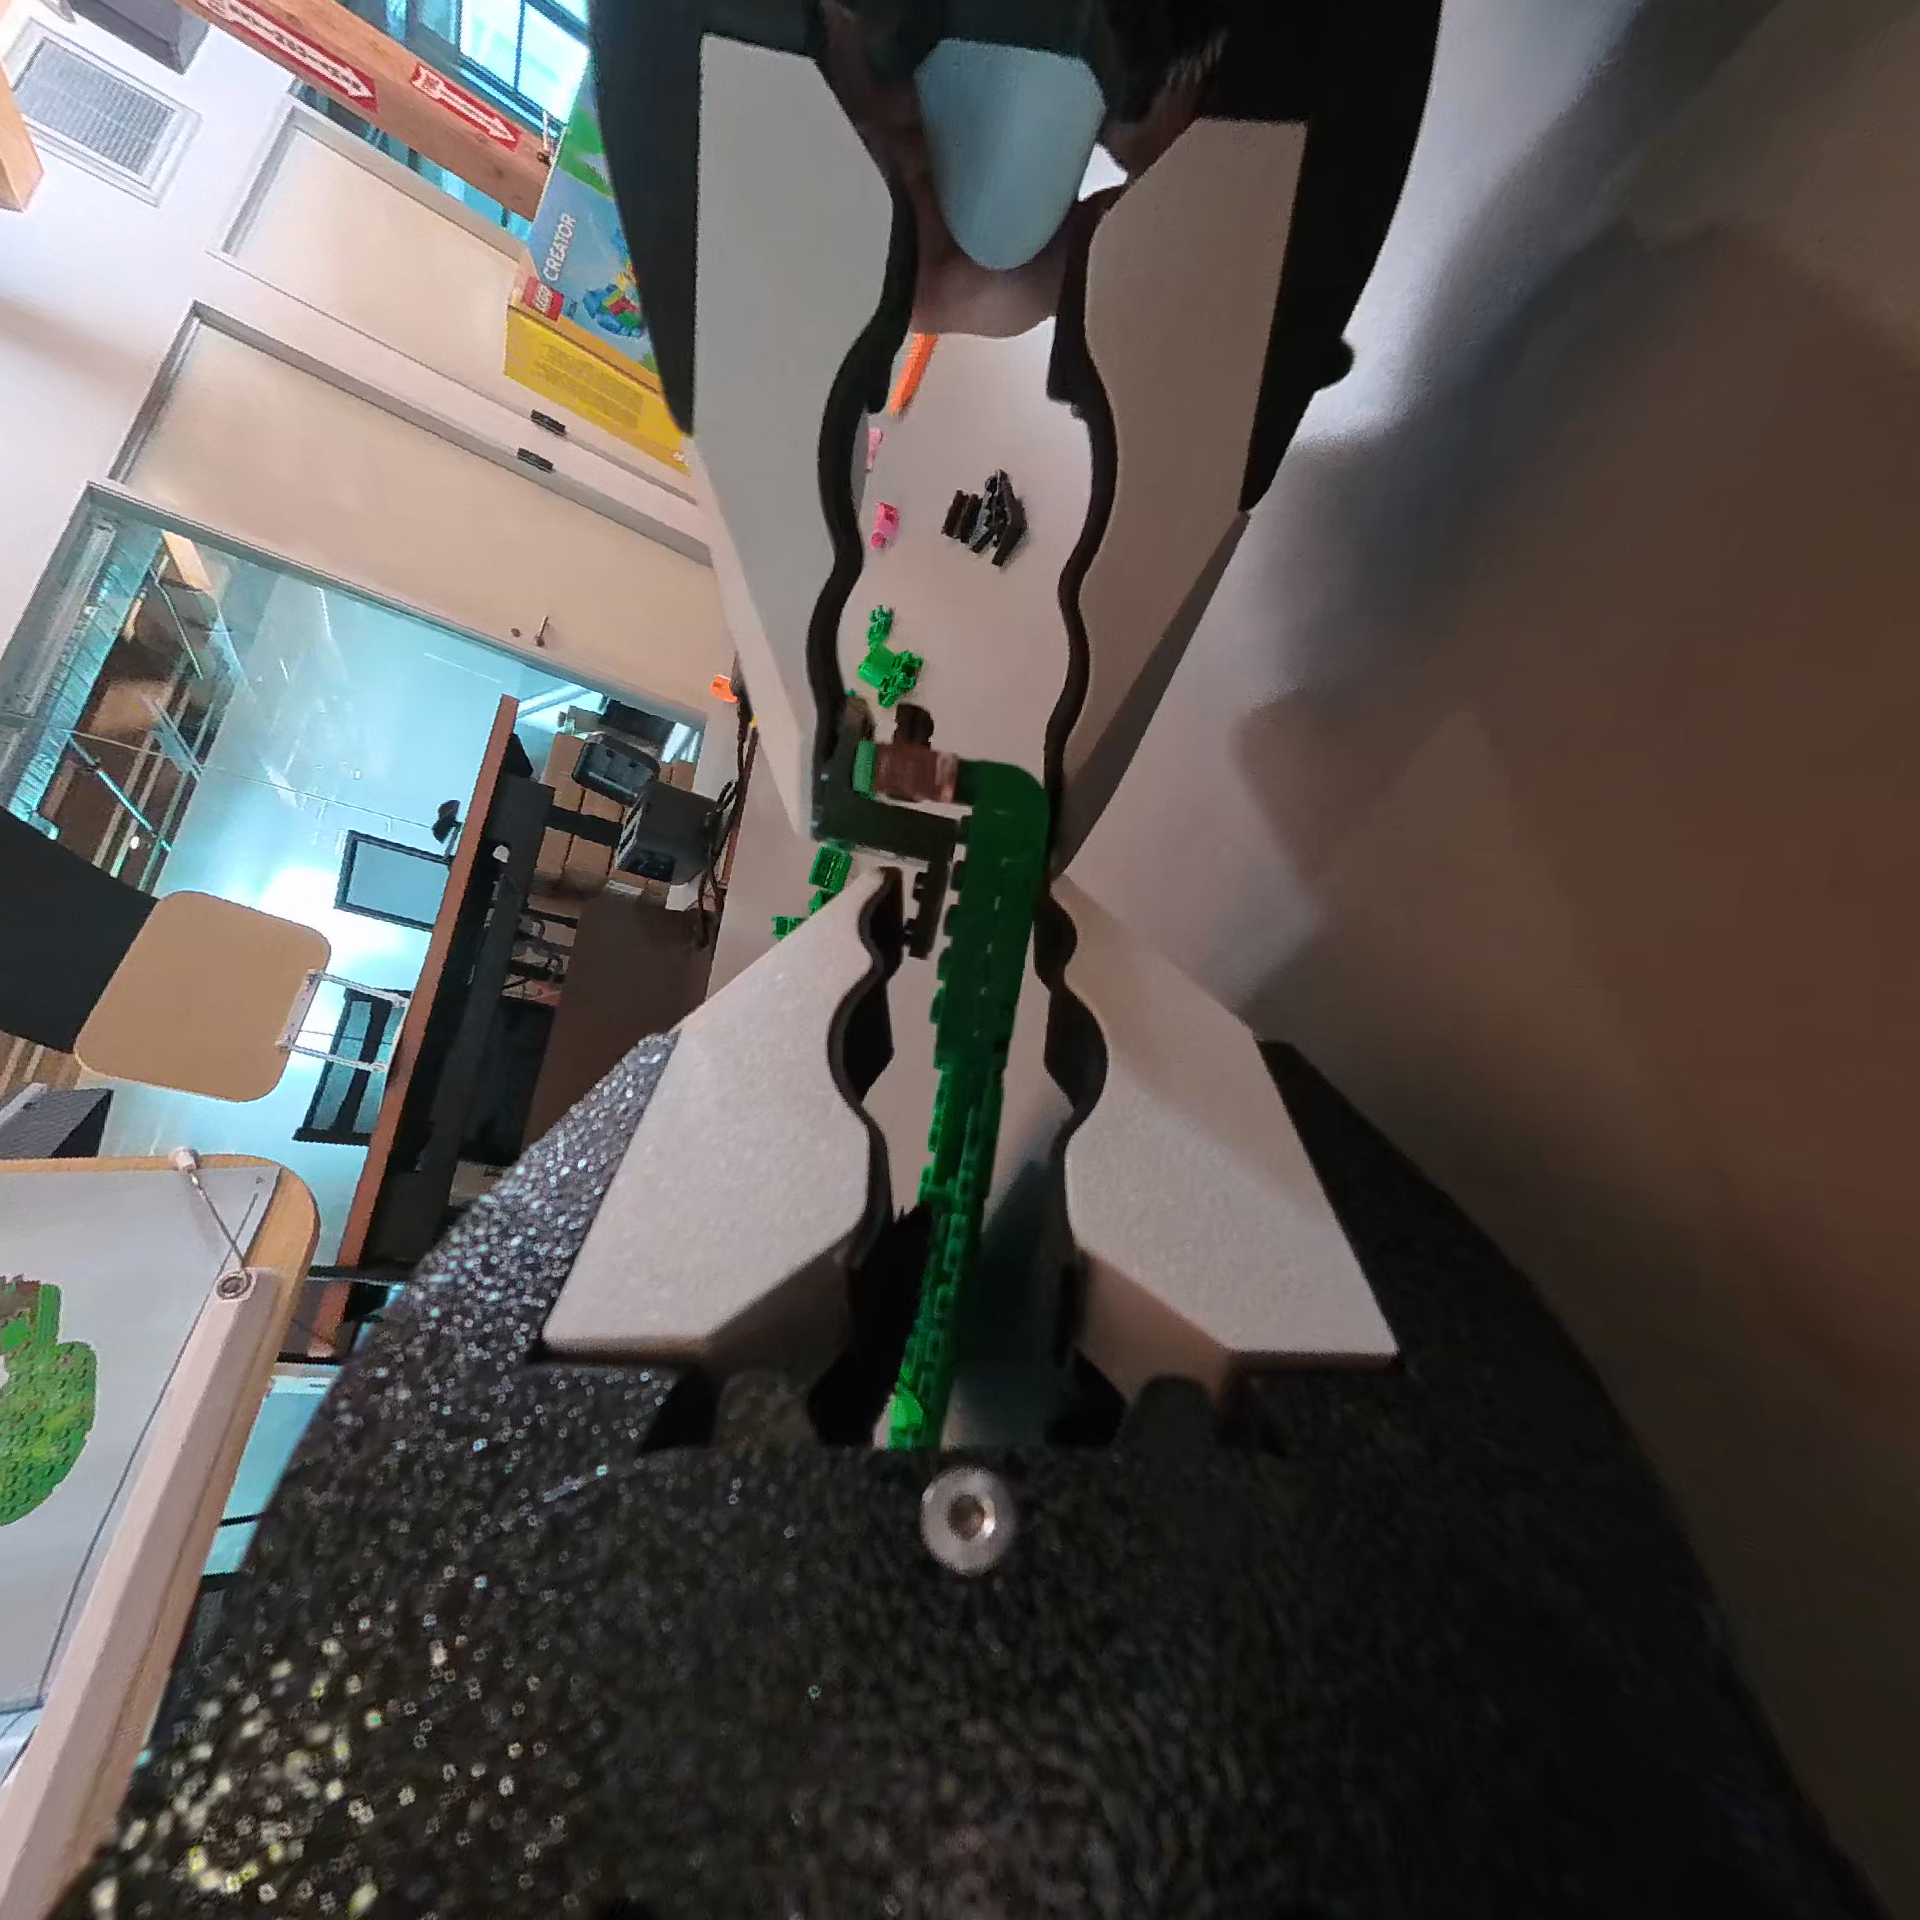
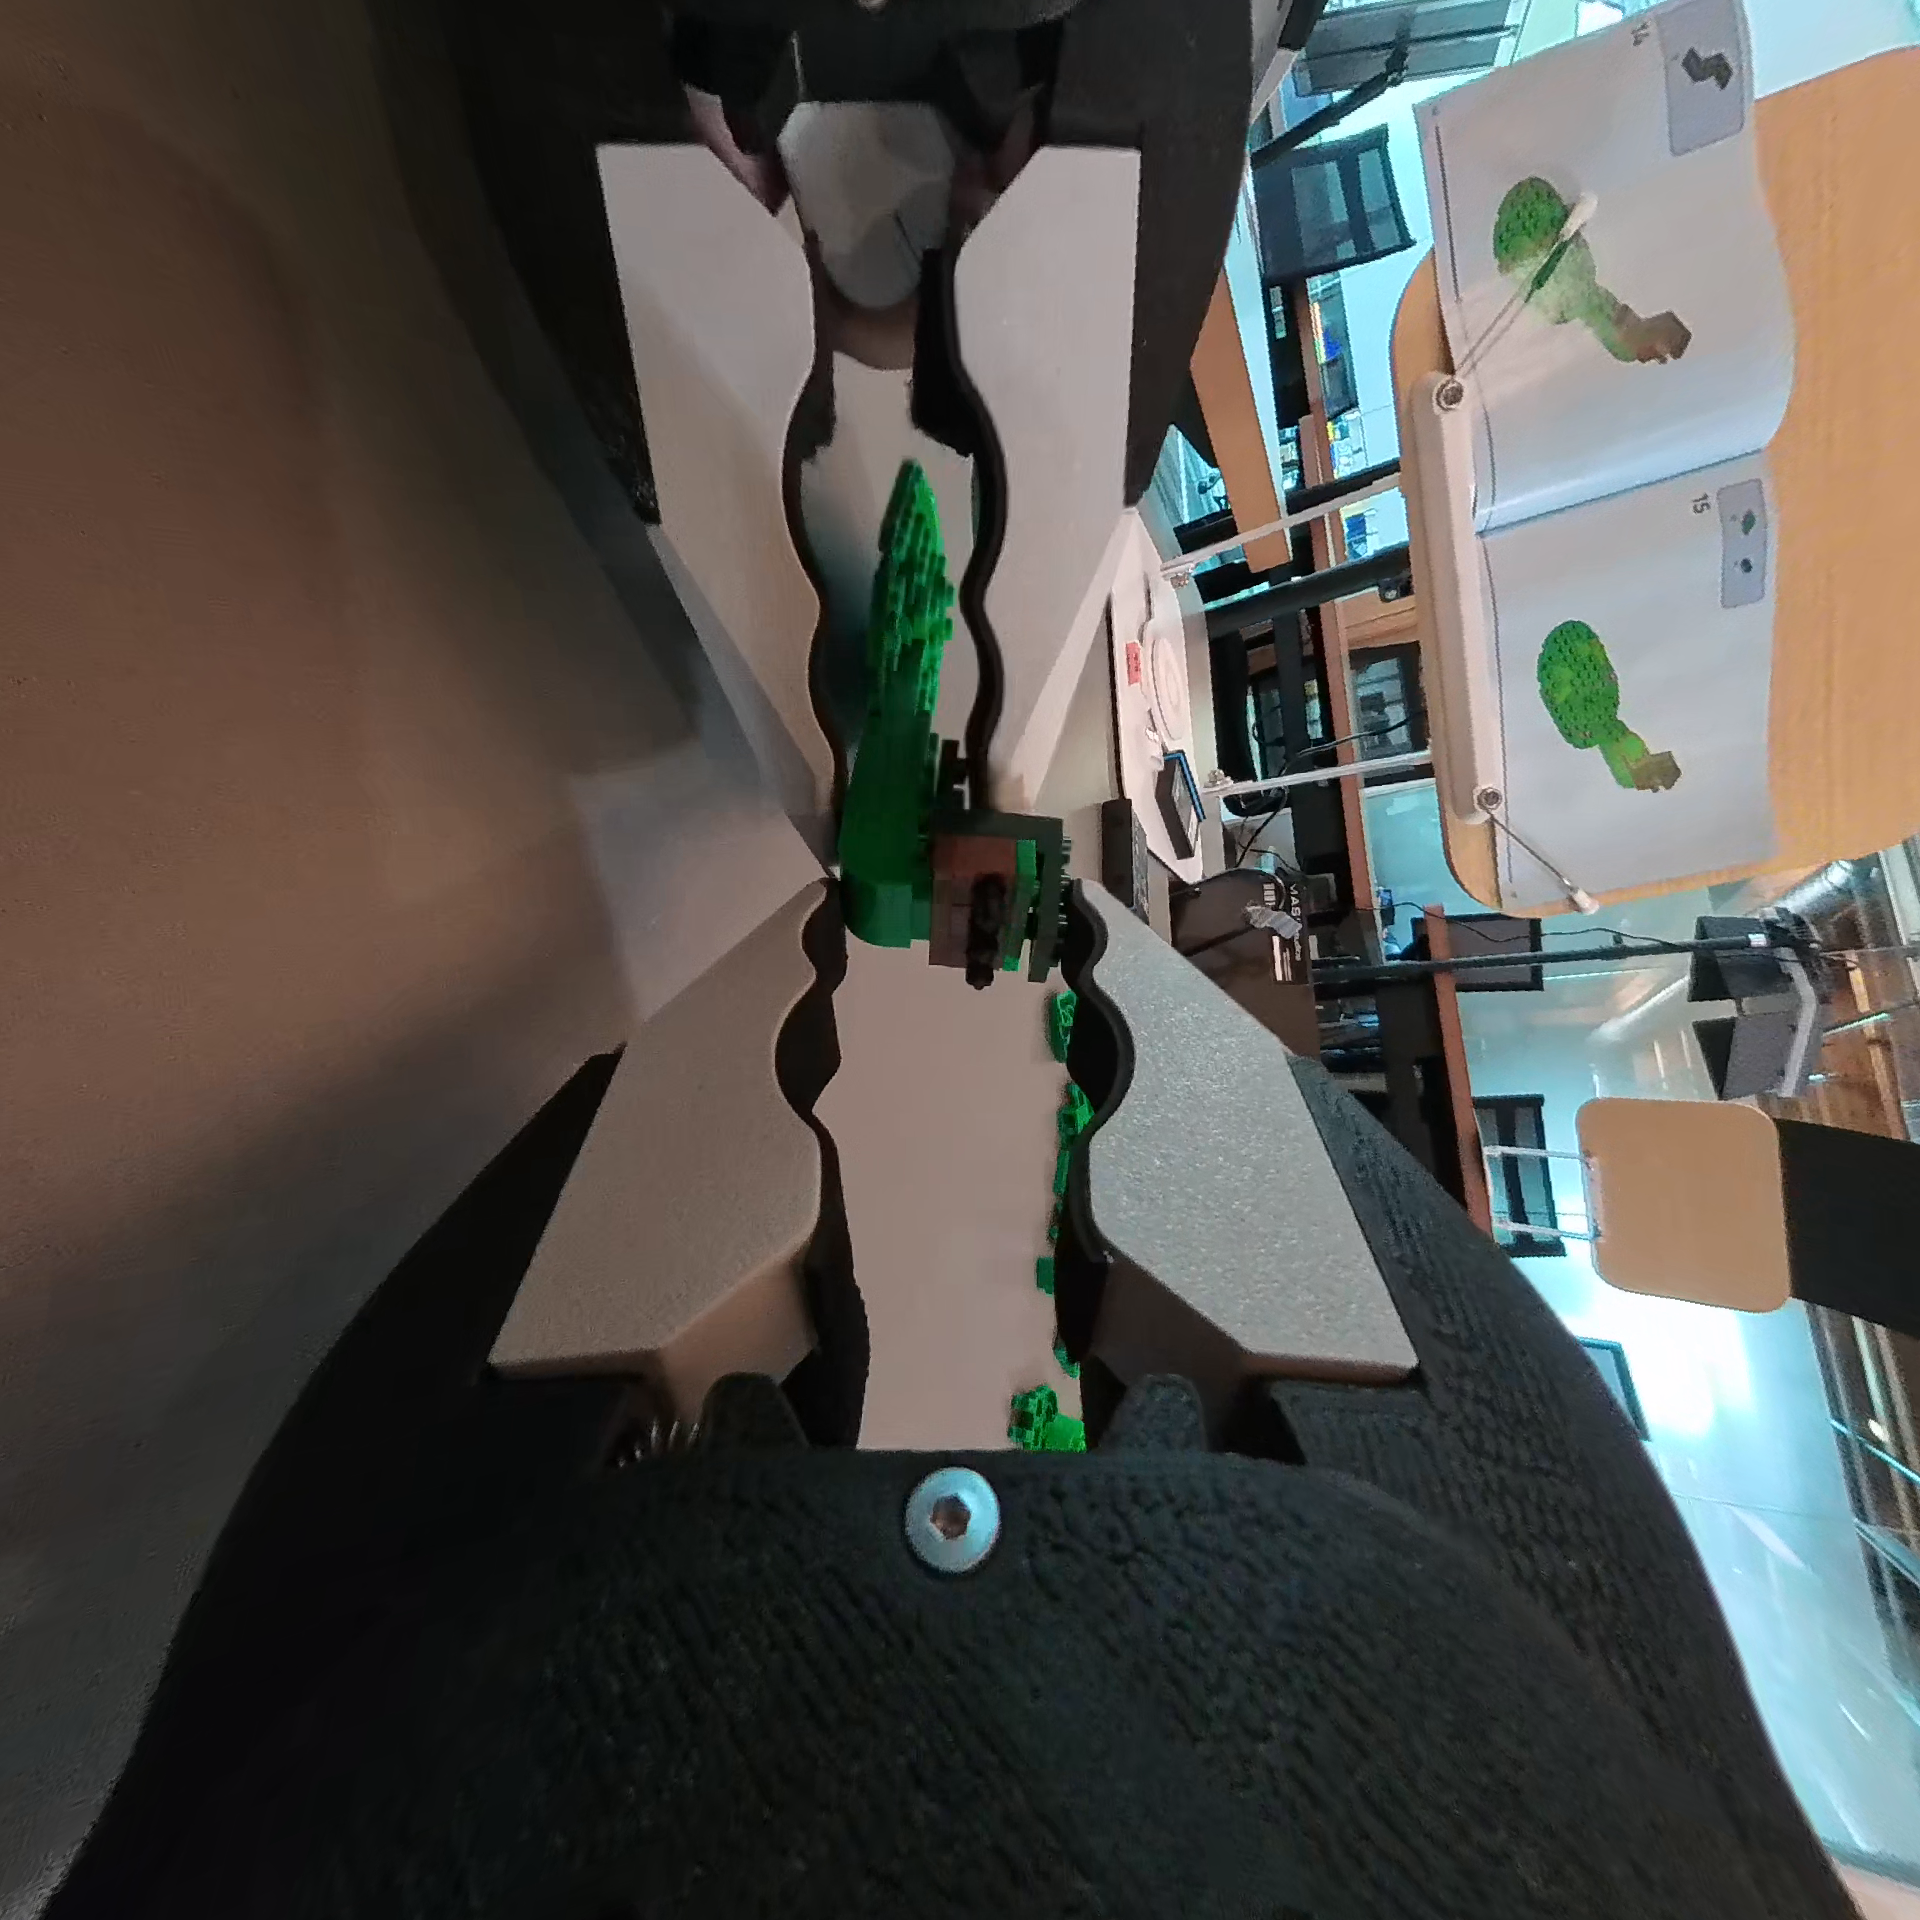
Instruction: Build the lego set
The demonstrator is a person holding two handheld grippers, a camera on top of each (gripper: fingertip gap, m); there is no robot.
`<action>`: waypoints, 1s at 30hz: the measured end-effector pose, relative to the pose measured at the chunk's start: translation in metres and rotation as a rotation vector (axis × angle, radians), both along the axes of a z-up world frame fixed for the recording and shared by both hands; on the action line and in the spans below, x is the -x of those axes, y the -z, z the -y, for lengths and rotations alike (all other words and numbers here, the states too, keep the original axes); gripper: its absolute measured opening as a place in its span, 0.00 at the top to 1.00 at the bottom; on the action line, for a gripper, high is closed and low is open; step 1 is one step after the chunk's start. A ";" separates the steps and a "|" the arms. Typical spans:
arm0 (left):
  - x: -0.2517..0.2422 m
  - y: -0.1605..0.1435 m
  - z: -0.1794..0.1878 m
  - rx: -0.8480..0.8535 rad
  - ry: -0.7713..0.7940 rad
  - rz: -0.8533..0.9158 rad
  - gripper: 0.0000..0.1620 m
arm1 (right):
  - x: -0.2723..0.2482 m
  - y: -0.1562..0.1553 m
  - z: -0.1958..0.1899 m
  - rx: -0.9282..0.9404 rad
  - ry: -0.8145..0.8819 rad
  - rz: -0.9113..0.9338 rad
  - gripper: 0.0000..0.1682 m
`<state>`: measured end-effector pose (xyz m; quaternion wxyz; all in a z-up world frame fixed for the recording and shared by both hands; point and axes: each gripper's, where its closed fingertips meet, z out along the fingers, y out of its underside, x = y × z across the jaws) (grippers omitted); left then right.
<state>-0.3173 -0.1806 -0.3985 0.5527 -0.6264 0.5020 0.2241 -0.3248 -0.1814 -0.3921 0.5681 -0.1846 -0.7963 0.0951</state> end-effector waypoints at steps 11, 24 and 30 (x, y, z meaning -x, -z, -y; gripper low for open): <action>0.003 0.002 -0.002 0.008 -0.017 -0.053 0.88 | 0.002 0.002 -0.002 0.287 0.039 0.037 0.71; 0.018 0.008 -0.010 -0.014 -0.112 -0.153 0.88 | 0.007 0.004 -0.005 1.172 0.168 0.187 0.84; 0.008 0.018 -0.001 -0.013 0.010 -0.202 0.87 | -0.001 0.017 0.004 1.044 0.118 0.289 0.85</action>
